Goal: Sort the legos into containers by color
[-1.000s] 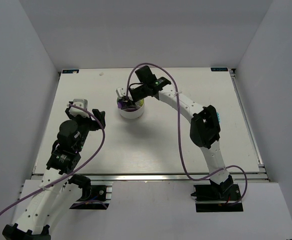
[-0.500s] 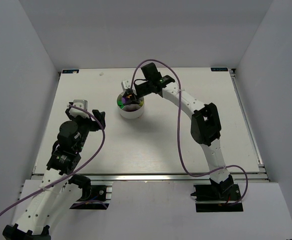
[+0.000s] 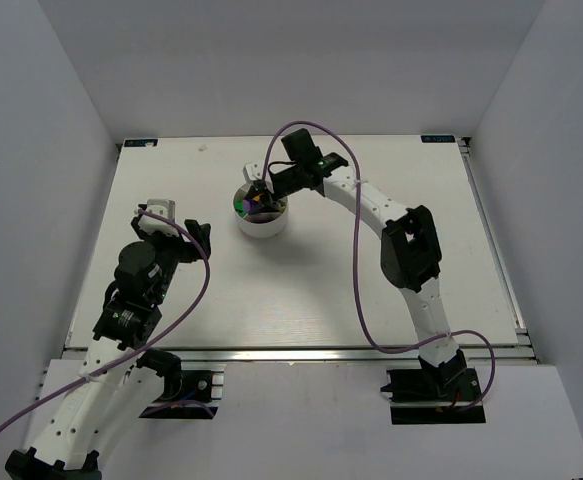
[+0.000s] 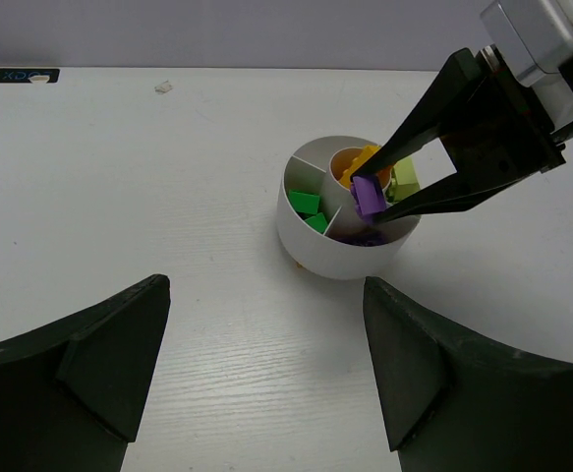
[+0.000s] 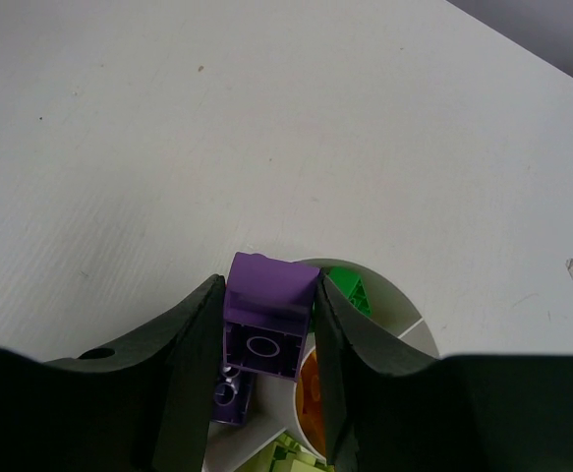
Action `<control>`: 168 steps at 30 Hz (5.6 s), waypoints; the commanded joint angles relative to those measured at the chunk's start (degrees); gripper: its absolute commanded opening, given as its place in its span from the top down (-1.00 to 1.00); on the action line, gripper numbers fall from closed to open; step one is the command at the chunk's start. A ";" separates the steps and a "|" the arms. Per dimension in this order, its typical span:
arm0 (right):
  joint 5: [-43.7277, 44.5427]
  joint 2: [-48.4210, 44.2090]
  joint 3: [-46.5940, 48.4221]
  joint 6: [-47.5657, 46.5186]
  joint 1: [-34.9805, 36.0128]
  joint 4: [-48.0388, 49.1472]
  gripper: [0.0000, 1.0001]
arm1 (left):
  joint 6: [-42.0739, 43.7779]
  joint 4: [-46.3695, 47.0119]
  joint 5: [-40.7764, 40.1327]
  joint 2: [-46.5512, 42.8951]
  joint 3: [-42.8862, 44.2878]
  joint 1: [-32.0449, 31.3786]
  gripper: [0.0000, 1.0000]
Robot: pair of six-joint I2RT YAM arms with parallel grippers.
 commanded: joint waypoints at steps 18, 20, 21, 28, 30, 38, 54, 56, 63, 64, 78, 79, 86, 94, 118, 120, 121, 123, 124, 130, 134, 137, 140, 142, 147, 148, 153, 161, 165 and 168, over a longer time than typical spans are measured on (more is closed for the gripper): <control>0.49 1.31 -2.00 2.94 -0.08 3.81 1.00 | 0.70 0.92 0.70 -0.63 -0.36 0.23 -0.78; 0.49 1.57 -2.09 3.38 -0.25 4.08 1.00 | 0.78 1.00 0.79 -0.71 -0.45 0.23 -0.78; 0.58 1.57 -2.09 3.38 -0.25 4.34 1.00 | 0.70 1.00 0.70 -0.63 -0.45 0.23 -0.78; 1.20 1.84 -2.26 4.70 -0.25 5.48 0.71 | 0.79 1.00 0.79 -0.71 -0.54 0.23 -0.78; 1.20 1.84 -2.53 4.88 -0.34 5.57 0.59 | 0.87 1.00 0.88 -0.71 -0.45 0.23 -0.78; 1.72 1.92 -3.06 5.05 -0.34 6.01 0.46 | 0.87 1.09 0.88 -0.89 -0.45 0.23 -0.78; 0.06 -1.58 -2.97 8.20 -0.24 5.66 -0.34 | 0.96 1.09 0.88 -0.98 -0.54 0.23 -0.78; -0.91 -2.90 -3.14 9.62 -0.34 5.75 -0.32 | 1.05 1.09 1.05 -1.07 -0.54 0.23 -0.78; 8.12 -15.18 -8.94 26.91 -0.78 12.60 0.05 | 0.87 1.44 2.28 -1.07 -0.72 0.23 -0.68; 13.80 -16.61 -9.81 31.72 -0.95 13.30 0.21 | 0.87 1.44 3.07 -0.72 -0.72 0.23 -0.45; 40.67 -33.04 -31.16 66.51 -36.01 -0.66 0.08 | -0.79 1.27 14.06 1.05 1.31 0.23 0.70; 40.31 -34.01 -34.92 64.66 -39.59 -0.58 -0.37 | -0.97 1.27 13.89 0.78 1.39 0.23 0.51; 46.45 -38.86 -42.24 49.62 -42.61 -5.93 -0.78 | -1.94 0.83 13.26 -1.24 1.66 -0.29 -0.33; 55.84 -36.75 -49.37 43.11 -43.67 -3.31 -0.64 | -2.20 1.01 13.88 -2.56 1.57 -0.29 -0.37; 55.16 -21.02 -44.27 43.11 -44.55 1.00 -0.29 | -2.12 1.00 14.06 -1.68 1.48 -0.29 -0.38; 55.16 -21.10 -44.71 43.20 -44.55 1.44 -0.20 | -2.12 1.09 14.06 -1.59 1.39 -0.29 -0.38; 55.07 -21.10 -44.89 43.20 -44.64 1.53 -0.08 | -2.12 1.09 14.06 -1.51 1.39 -0.29 -0.38; 54.81 -21.10 -45.33 43.20 -44.64 1.62 0.07 | -2.12 1.00 14.06 -1.24 1.48 -0.29 -0.38; 54.81 -21.19 -45.50 43.02 -44.72 1.79 0.10 | -2.12 1.00 14.06 -1.15 1.31 -0.29 -0.38; 50.51 -21.72 -45.68 42.23 -45.51 1.10 0.40 | -1.59 2.93 19.32 -0.98 0.87 -0.29 -0.40; 43.58 -25.14 -46.47 40.22 -45.43 -0.40 1.00 | -3.16 7.41 32.47 1.39 -0.62 -0.82 -0.49; 32.08 -32.24 -49.97 34.69 -44.64 -1.54 1.00 | -8.50 13.02 43.36 7.97 -0.54 -0.82 -0.52; 19.33 -40.24 -52.70 28.36 -43.67 -3.74 1.00 | -16.25 18.66 48.85 17.63 1.03 -0.82 -0.53; 12.29 -45.94 -53.94 25.81 -41.74 -5.76 1.00 | -18.98 19.47 51.94 22.64 4.98 -1.96 -0.52; 9.63 -55.97 -58.07 27.02 -33.40 -1.04 1.00 | -25.75 18.67 48.96 35.48 14.56 -8.63 -0.57; 10.24 -56.95 -58.68 28.33 -32.60 0.55 1.00 | -28.37 18.76 47.47 37.15 15.45 -9.69 -0.58; 21.37 -60.04 -62.38 39.13 -26.01 9.79 1.00 | -36.03 24.01 41.41 44.01 18.00 -15.67 -0.63; 31.96 -62.06 -66.34 42.41 -19.33 17.26 1.00 | -39.38 21.05 33.41 53.24 26.34 -21.21 -0.72; 33.97 -63.99 -66.95 42.14 -18.28 18.40 1.00 | -39.38 19.64 31.64 56.67 28.55 -22.71 -0.72; 35.38 -65.57 -68.00 41.88 -17.75 19.45 1.00 | -39.03 18.23 30.33 58.61 29.78 -23.41 -0.72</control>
